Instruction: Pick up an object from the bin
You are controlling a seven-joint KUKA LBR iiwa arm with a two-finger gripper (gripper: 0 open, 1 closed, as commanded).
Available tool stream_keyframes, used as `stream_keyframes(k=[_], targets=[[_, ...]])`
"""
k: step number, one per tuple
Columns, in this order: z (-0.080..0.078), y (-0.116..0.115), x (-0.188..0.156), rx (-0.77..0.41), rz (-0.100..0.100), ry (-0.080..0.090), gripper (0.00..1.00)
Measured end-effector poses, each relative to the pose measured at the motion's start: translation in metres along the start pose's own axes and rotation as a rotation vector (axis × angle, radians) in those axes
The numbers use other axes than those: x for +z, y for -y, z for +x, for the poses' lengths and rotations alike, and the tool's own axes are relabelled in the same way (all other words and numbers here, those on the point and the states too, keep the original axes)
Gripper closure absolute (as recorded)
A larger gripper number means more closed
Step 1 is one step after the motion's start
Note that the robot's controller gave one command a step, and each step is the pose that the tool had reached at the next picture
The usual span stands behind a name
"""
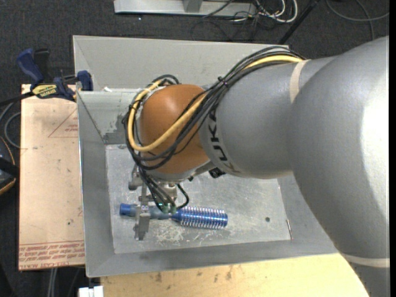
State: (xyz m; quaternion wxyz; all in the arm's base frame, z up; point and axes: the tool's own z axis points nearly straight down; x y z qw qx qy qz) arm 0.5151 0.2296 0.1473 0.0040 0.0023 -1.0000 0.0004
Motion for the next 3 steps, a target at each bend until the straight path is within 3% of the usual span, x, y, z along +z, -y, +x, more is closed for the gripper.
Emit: stream_keyframes(k=[1,2,3], targets=[[0.007,0.033,0.075,-0.183,-0.006,0.020,0.00],[0.006,0.032,0.073,-0.182,-0.006,0.022,1.00],[-0.037,0.039,0.007,-0.607,0.001,0.016,1.00]])
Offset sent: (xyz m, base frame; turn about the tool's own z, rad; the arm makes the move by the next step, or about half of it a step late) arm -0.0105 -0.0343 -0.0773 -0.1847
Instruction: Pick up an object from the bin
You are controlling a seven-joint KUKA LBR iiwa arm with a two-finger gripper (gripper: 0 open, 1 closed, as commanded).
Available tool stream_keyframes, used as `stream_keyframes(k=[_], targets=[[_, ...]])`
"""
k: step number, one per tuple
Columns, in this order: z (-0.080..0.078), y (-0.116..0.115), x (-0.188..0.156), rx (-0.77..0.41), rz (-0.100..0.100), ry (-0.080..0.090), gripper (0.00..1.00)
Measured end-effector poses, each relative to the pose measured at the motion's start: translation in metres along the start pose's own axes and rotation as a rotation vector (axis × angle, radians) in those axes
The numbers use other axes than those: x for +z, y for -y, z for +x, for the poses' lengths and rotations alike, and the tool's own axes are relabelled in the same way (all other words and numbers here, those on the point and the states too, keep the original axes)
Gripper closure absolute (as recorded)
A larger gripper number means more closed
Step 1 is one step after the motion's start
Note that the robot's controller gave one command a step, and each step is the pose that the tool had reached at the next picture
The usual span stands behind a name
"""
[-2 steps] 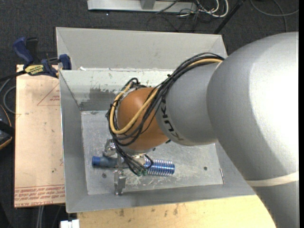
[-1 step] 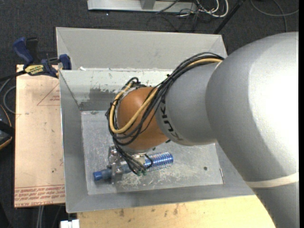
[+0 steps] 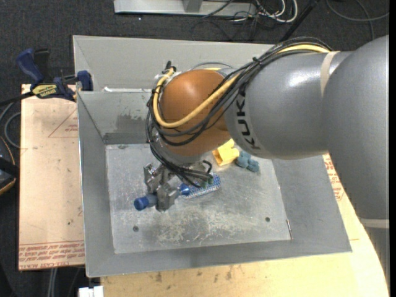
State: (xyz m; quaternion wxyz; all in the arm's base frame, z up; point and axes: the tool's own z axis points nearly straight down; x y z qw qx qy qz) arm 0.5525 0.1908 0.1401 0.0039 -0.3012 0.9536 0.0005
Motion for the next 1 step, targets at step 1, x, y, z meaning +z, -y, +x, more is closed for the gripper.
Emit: stream_keyframes(k=[1], targets=[[0.0017,0.0062,-0.1121,-0.008,0.001,0.002,1.00]])
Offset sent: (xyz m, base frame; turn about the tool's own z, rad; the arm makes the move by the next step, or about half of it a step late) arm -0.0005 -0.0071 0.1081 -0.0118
